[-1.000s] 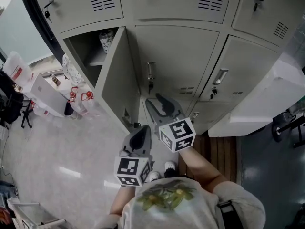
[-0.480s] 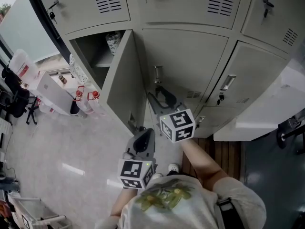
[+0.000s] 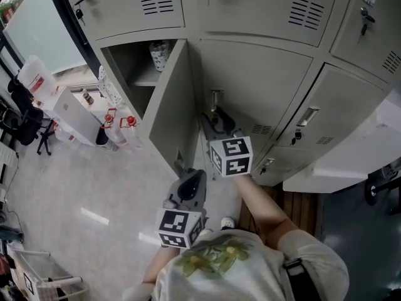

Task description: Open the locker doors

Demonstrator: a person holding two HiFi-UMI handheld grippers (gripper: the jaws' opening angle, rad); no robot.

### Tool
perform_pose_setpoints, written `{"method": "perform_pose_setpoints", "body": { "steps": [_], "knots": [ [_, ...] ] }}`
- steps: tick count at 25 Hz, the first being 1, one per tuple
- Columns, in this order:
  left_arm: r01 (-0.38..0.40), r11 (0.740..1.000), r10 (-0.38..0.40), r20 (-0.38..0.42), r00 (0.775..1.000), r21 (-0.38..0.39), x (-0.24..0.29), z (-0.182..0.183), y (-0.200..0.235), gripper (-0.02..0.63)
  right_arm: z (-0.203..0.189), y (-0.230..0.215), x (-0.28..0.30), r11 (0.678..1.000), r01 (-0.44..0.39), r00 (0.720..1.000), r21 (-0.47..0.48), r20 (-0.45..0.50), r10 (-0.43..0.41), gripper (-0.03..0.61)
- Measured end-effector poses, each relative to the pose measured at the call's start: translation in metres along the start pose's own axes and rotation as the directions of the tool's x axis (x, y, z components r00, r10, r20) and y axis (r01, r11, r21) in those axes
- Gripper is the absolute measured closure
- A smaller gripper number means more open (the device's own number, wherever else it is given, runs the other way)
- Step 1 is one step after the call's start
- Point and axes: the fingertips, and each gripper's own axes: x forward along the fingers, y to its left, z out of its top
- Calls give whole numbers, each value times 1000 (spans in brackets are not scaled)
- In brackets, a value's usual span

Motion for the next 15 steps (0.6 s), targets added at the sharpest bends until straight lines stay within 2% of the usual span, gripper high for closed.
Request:
{"method": "perform_pose_setpoints", "body": {
  "steps": [15],
  "knots": [
    [1, 1000, -1, -7, 1000, 7, 5, -1, 0, 584, -5, -9, 25, 1000, 21, 999, 0, -31, -21, 403]
  ]
}}
